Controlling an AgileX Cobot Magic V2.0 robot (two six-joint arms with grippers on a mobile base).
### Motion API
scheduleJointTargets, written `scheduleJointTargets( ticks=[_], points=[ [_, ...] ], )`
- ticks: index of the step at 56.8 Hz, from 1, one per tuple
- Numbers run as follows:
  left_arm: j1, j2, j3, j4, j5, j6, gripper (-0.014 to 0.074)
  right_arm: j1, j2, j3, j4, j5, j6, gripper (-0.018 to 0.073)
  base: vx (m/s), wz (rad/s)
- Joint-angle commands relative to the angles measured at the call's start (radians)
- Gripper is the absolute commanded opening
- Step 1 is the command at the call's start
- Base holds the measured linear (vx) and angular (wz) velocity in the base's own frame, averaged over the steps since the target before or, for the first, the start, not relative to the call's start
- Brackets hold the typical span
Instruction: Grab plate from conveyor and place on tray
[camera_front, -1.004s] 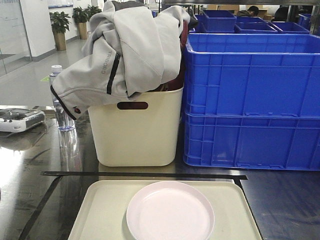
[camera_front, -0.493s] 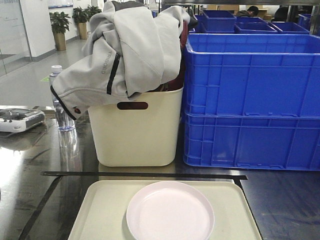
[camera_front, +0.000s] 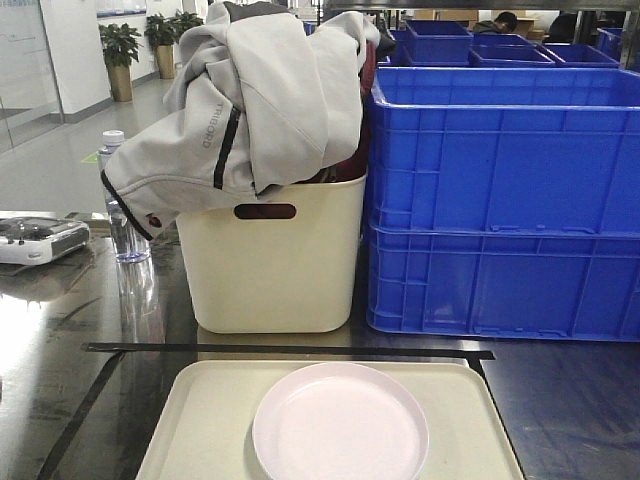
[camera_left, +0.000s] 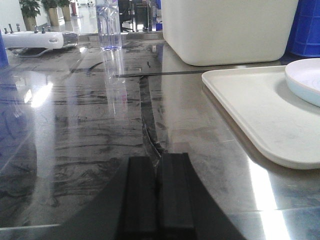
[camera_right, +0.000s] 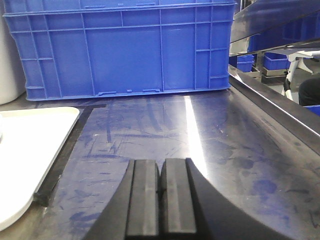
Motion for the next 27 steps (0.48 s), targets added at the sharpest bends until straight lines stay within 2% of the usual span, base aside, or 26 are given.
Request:
scheduleJointTargets(
  ticks=[1,27],
  points=[
    [0.002,-0.008,0.023,-0.002,-0.086,-0.008,0.0003,-0.007,-0.012,0.016,-0.013,-0.08,-0.003,-0.0009,0.0,0.0],
    [0.002,-0.008,0.023,-0.002,-0.086,-0.008,0.0003,-0.007,-0.012,0.016,-0.013,-0.08,-0.003,-0.0009,0.0,0.0]
  ],
)
